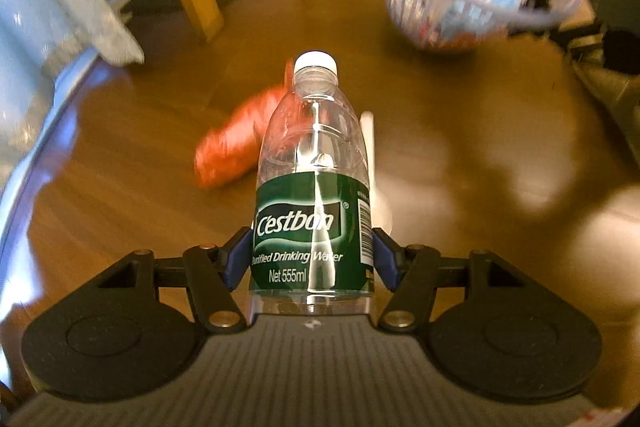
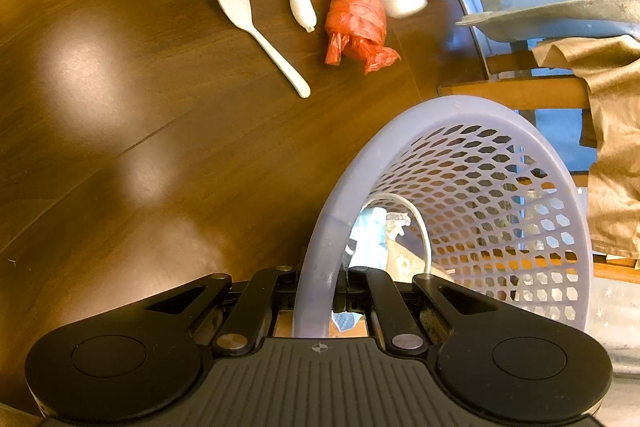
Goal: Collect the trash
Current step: 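Carry the water bottle over the basket and open the left gripper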
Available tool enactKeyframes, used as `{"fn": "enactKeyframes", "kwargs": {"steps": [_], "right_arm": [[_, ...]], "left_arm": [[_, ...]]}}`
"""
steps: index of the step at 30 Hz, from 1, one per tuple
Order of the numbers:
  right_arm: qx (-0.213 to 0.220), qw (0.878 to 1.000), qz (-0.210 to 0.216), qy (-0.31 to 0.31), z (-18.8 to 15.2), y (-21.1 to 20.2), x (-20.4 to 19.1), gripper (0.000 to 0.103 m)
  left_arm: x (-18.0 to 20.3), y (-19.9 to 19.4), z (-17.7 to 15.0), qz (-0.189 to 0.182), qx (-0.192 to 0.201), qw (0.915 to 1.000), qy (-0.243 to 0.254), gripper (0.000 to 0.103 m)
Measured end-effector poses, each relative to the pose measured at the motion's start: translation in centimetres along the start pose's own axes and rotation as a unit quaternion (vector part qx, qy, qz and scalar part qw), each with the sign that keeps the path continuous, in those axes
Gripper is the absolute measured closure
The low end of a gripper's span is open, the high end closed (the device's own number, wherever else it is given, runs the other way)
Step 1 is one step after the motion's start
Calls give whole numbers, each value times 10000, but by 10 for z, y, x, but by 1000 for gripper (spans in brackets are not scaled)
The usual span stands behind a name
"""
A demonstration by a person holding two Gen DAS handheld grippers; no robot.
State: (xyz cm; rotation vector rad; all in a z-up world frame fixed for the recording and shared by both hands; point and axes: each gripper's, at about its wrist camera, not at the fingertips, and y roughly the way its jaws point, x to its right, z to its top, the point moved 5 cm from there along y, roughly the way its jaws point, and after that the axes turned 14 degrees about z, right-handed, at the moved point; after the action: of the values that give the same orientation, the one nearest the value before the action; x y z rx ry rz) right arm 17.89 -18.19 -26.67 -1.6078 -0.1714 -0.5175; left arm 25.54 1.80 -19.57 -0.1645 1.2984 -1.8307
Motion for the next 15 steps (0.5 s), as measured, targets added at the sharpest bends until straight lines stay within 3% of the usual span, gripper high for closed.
{"fn": "enactKeyframes", "kwargs": {"steps": [15], "right_arm": [[43, 10000, 15, -30, 2, -6, -9, 101]], "left_arm": [[28, -71, 116, -502, 1028, 9934, 15, 45]]}}
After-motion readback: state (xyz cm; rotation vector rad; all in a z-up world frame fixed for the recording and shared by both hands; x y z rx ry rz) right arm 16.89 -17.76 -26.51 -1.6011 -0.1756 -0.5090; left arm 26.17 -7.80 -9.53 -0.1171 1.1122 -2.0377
